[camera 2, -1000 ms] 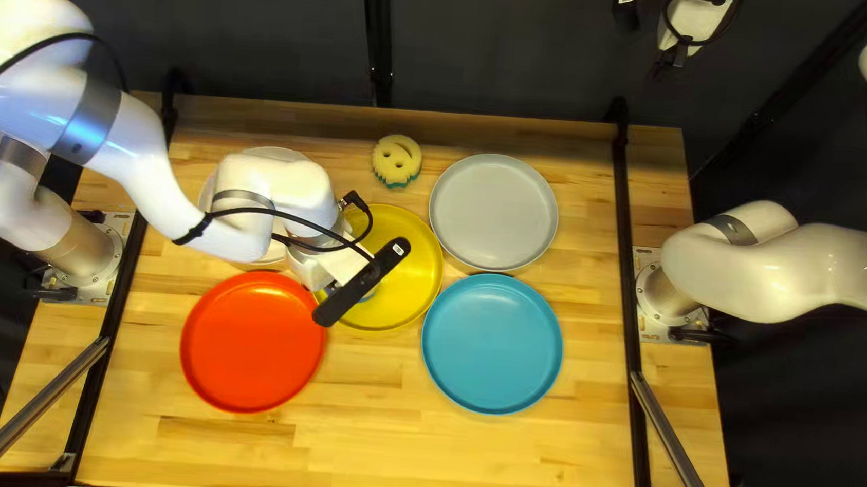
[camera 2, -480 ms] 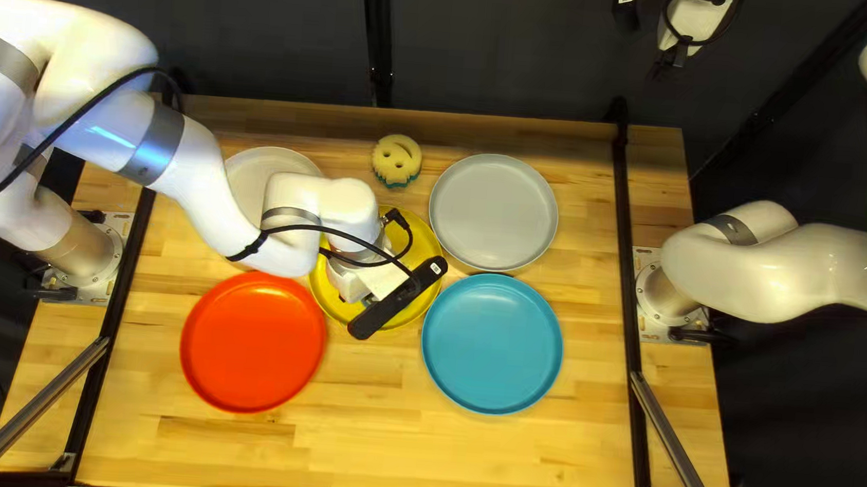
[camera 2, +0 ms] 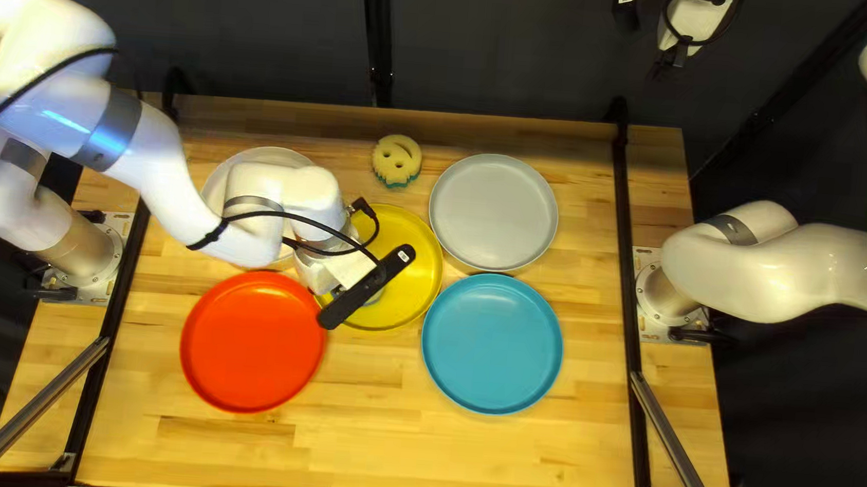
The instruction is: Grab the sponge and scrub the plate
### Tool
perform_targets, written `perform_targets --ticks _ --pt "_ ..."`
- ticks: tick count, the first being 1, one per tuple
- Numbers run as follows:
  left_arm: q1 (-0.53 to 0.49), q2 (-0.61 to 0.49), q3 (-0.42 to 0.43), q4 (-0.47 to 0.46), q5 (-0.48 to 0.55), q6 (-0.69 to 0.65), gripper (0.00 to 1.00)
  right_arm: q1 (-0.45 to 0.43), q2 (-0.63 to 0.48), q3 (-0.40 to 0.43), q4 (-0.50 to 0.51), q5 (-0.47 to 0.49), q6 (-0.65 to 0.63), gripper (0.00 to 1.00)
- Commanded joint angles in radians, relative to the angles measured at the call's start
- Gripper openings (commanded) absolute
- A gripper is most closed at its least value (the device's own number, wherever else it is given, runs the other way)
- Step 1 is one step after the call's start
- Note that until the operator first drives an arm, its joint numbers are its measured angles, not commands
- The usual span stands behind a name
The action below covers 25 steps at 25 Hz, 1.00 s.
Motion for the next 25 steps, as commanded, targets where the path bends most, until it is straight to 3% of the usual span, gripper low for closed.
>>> perform_targets --ticks 1,7,16,20,25 --pt "0.002 0.034 -0.027 -0.005 -0.006 0.008 0.00 0.000 0.000 0.000 0.000 0.000 0.000 1.00" --pt "0.014 0.087 -0.089 -0.009 0.003 0.031 0.00 0.000 0.000 0.000 0.000 0.000 0.000 1.00" --pt "0.047 0.234 -0.280 0.000 0.034 0.083 0.00 0.000 0.000 0.000 0.000 0.000 0.000 1.00" --pt "0.056 0.249 -0.287 -0.006 0.032 0.105 0.00 0.000 0.000 0.000 0.000 0.000 0.000 1.00" --pt "0.064 0.181 -0.203 -0.010 0.028 0.106 0.00 0.000 0.000 0.000 0.000 0.000 0.000 1.00"
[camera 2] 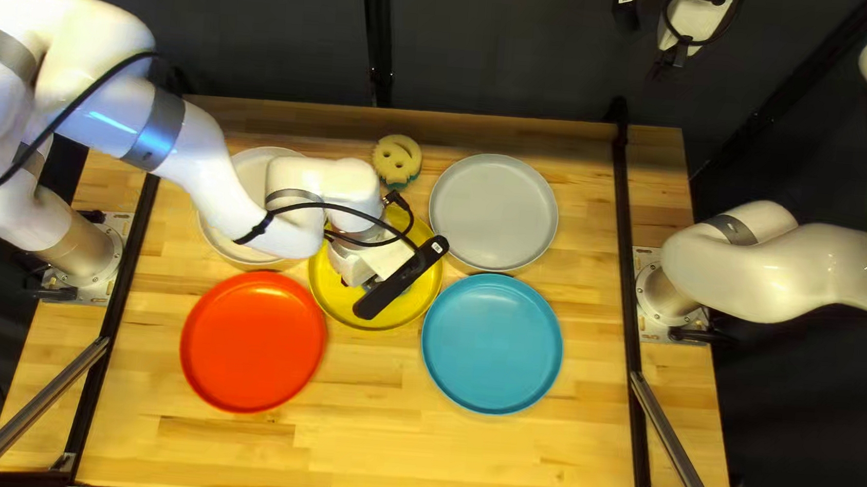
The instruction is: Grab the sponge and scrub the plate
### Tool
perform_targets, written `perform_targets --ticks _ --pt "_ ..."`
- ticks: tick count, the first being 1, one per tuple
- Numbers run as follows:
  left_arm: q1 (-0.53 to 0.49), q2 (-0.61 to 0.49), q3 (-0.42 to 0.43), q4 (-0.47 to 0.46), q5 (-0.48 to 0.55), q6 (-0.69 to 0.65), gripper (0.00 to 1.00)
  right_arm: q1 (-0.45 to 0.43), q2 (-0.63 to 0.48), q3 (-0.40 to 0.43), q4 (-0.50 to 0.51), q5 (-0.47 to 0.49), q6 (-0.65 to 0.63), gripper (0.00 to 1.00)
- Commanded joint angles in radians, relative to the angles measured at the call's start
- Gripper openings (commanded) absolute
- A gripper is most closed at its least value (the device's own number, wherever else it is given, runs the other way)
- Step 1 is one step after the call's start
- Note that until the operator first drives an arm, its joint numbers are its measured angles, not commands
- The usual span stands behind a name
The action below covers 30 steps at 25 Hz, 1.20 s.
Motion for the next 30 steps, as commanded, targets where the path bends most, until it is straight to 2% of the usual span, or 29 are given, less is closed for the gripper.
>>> perform_targets --ticks 1,9,12,17,30 --pt "0.007 -0.056 0.066 -0.003 -0.002 -0.003 0.00 0.000 0.000 0.000 0.000 0.000 0.000 1.00" --pt "0.022 -0.196 0.231 -0.017 -0.012 -0.026 0.00 0.000 0.000 0.000 0.000 0.000 0.000 1.00" --pt "0.019 -0.205 0.244 -0.018 -0.014 -0.038 0.00 0.000 0.000 0.000 0.000 0.000 0.000 1.00" --pt "0.016 -0.144 0.200 -0.029 -0.024 -0.024 0.00 0.000 0.000 0.000 0.000 0.000 0.000 1.00" --pt "0.032 -0.003 -0.052 0.011 0.055 -0.013 0.00 0.000 0.000 0.000 0.000 0.000 0.000 1.00"
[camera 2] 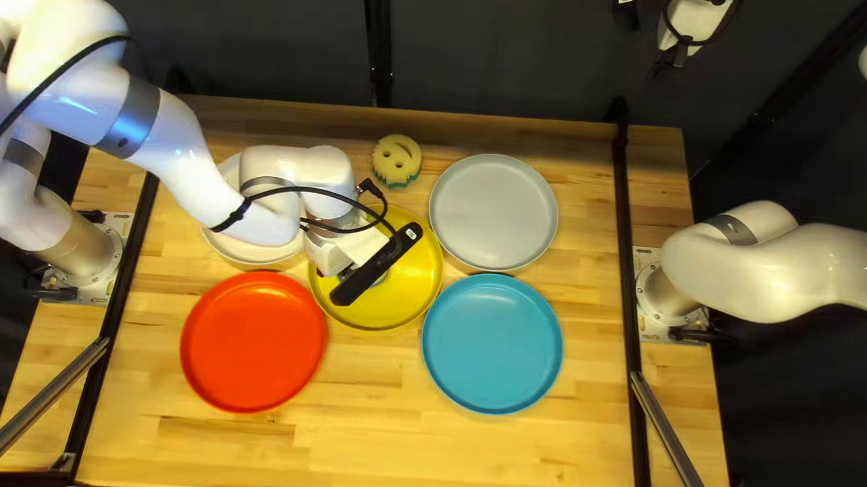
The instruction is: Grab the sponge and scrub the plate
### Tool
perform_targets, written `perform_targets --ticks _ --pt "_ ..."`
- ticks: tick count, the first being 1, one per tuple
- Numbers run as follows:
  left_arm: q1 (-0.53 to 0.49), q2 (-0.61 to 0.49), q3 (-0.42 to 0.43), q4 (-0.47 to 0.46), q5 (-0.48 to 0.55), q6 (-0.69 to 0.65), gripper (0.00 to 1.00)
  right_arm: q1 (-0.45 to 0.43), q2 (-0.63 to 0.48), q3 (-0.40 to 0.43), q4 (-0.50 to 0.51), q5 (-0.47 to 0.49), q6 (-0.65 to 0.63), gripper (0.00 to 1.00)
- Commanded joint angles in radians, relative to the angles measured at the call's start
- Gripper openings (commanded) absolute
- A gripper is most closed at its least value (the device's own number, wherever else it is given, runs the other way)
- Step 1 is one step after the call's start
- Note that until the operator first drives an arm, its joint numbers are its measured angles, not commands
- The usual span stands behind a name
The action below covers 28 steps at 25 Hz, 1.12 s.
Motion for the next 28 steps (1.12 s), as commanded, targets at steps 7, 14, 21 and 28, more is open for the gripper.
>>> perform_targets --ticks 7,14,21,28 --pt "0.034 0.013 -0.018 -0.024 0.011 0.056 0.00 0.000 0.000 0.000 0.000 0.000 0.000 1.00" --pt "0.055 -0.078 0.120 -0.047 -0.012 0.066 0.00 0.000 0.000 0.000 0.000 0.000 0.000 1.00" --pt "0.078 -0.125 0.175 -0.050 -0.001 0.062 0.00 0.000 0.000 0.000 0.000 0.000 0.000 1.00" --pt "0.082 -0.030 0.057 -0.049 0.010 0.064 0.00 0.000 0.000 0.000 0.000 0.000 0.000 1.00"
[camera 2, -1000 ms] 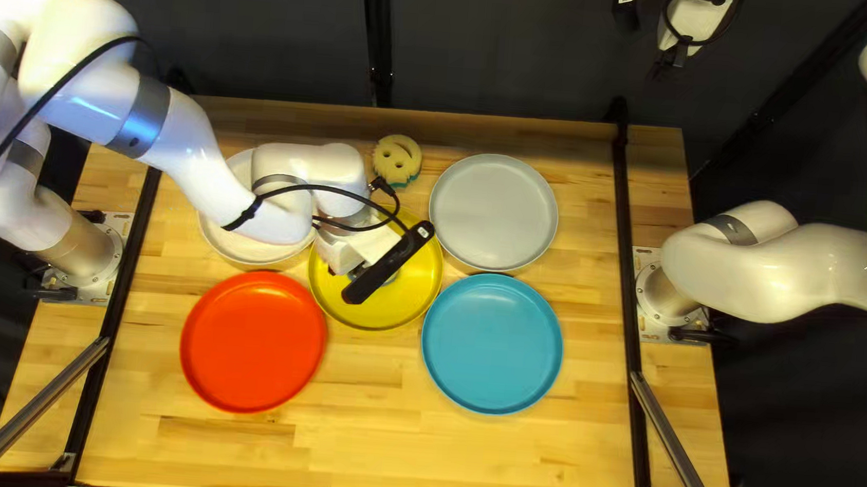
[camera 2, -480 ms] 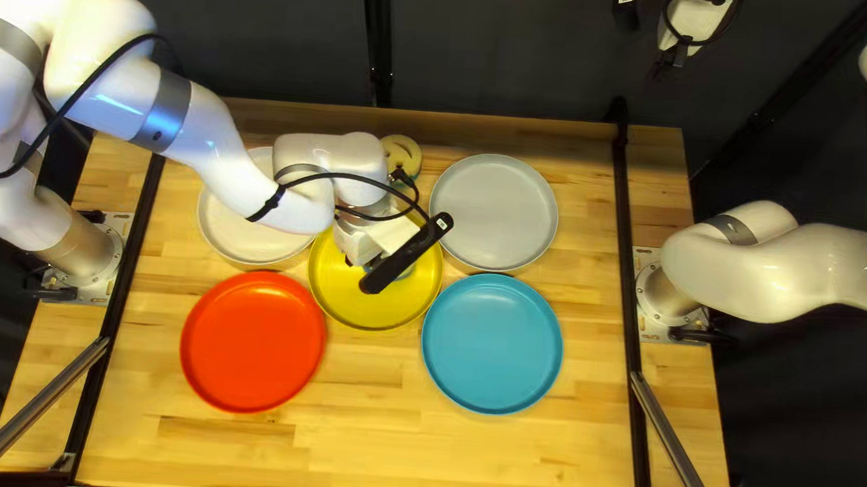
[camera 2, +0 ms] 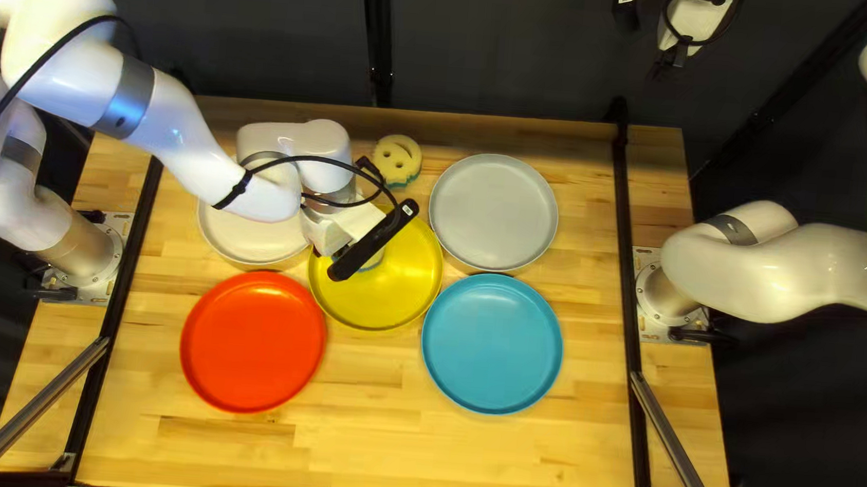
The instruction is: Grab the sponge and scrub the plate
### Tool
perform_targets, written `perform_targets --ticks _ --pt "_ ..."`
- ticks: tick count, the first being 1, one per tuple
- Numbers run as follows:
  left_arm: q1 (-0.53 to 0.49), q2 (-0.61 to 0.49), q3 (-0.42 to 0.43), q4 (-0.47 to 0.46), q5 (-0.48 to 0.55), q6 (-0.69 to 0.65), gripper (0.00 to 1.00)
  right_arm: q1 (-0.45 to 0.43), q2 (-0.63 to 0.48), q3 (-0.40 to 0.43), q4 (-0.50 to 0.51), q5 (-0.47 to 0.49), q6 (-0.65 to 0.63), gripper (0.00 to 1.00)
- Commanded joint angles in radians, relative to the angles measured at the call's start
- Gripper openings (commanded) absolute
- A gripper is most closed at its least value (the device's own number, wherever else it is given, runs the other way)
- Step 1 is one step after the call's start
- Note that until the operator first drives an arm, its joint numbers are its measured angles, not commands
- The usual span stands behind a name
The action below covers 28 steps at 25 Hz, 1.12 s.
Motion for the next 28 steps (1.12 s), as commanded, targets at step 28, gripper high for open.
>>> perform_targets --ticks 28 --pt "0.046 0.006 0.030 -0.019 -0.006 0.060 0.00 0.000 0.000 0.000 0.000 0.000 0.000 1.00"
